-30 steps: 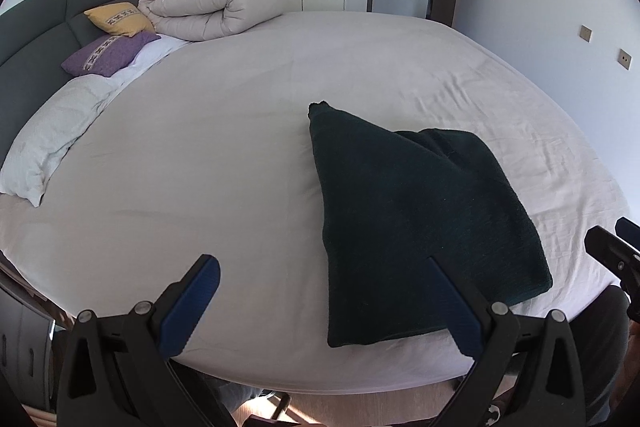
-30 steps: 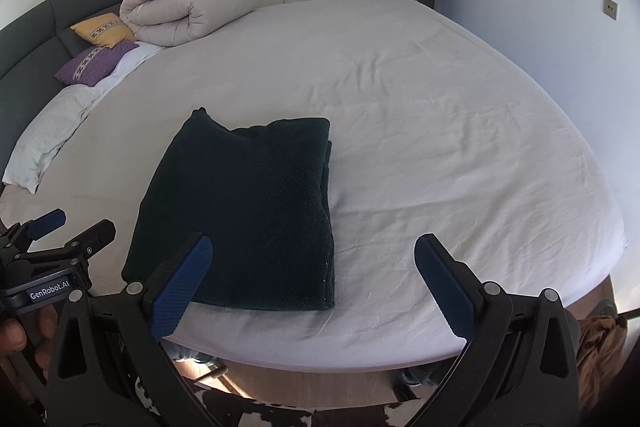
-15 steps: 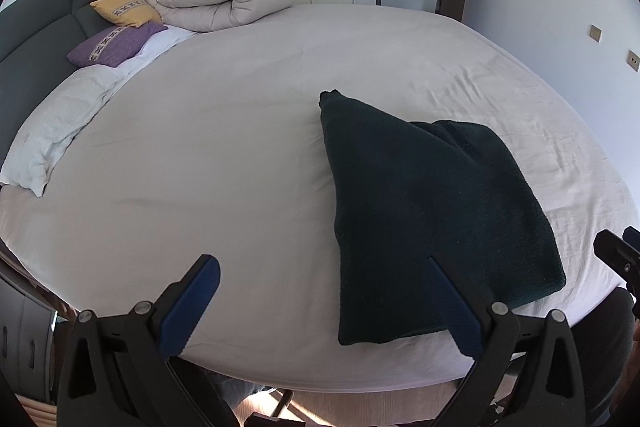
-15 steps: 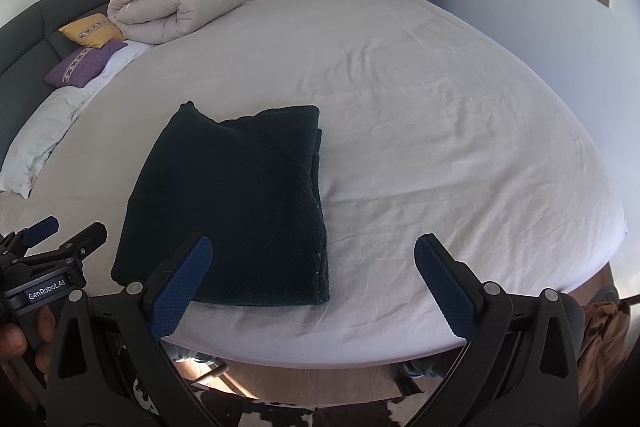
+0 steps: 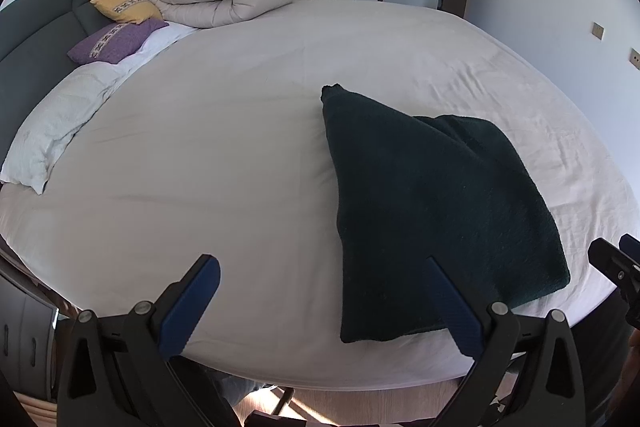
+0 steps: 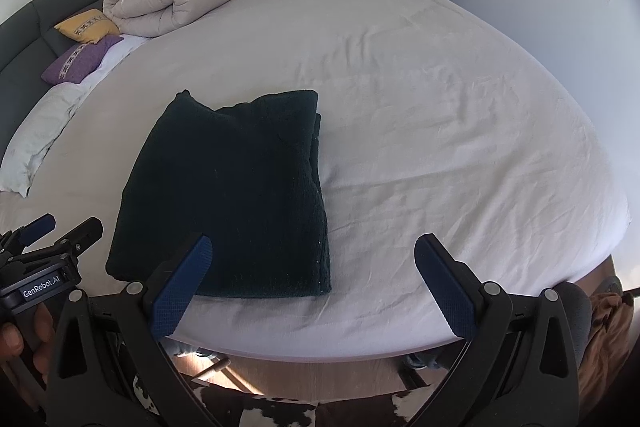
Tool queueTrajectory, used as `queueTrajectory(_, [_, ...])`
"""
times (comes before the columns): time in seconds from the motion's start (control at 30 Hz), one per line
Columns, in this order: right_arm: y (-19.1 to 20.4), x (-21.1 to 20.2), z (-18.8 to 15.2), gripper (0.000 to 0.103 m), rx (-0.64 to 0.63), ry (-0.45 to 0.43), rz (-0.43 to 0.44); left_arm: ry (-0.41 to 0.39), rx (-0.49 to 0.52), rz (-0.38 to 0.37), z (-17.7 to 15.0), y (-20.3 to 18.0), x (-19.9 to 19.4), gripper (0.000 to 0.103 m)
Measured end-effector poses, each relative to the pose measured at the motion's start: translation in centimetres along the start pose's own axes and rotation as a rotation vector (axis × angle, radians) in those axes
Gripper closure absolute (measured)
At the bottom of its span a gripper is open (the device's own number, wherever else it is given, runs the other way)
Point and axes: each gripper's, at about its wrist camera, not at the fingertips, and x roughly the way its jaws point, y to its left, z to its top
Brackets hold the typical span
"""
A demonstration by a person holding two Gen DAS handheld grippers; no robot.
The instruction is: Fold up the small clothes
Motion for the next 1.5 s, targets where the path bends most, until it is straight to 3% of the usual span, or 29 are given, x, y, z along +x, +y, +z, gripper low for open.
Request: queueTrajectory(1.5, [0.24, 0.75, -0.46, 0.000, 0.020, 0.014, -0.014, 0.036, 0.001, 0.012, -0.66, -0.02, 0.94, 0.000])
